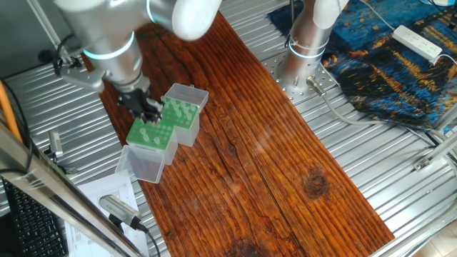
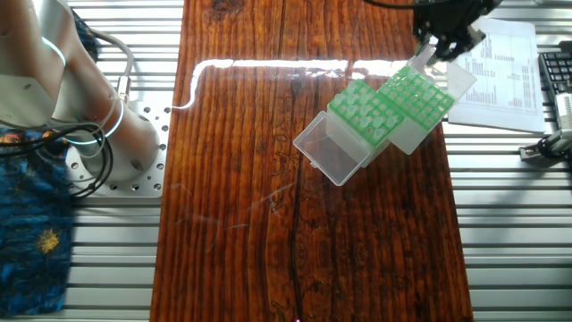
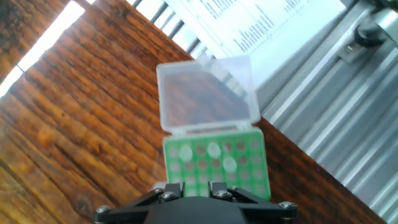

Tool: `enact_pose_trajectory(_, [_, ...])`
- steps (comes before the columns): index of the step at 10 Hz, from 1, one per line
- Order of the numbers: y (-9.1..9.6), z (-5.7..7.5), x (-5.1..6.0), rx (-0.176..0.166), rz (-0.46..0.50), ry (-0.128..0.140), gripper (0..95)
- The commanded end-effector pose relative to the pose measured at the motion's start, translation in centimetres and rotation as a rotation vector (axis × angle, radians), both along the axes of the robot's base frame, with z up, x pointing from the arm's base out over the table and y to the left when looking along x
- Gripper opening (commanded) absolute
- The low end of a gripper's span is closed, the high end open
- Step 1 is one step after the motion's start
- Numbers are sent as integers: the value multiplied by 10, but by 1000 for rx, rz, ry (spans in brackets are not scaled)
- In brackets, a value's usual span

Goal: Transfer all large pipette tips from one holder to another

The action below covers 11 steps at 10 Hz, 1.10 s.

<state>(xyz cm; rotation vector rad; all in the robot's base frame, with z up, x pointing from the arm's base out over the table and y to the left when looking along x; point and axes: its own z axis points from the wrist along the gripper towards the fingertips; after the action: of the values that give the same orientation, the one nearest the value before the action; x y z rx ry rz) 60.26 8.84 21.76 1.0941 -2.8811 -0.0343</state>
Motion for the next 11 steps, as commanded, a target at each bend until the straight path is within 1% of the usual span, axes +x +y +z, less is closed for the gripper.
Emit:
enact_pose_trajectory(1, [3,-9,3,1,12,-5,190])
enact_pose_trajectory(3, [2,-21,7,5,31,-10,190])
enact_pose_trajectory(6, [7,-36,9,1,24,-6,190])
enact_pose_trajectory(7, [7,-38,9,0,26,-5,190])
enact_pose_trajectory(9, [5,-44,3,3,41,-6,190])
enact_pose_trajectory(10, [5,-46,1,5,41,-6,380])
enact_pose_trajectory(11, [5,-47,0,4,44,-7,380])
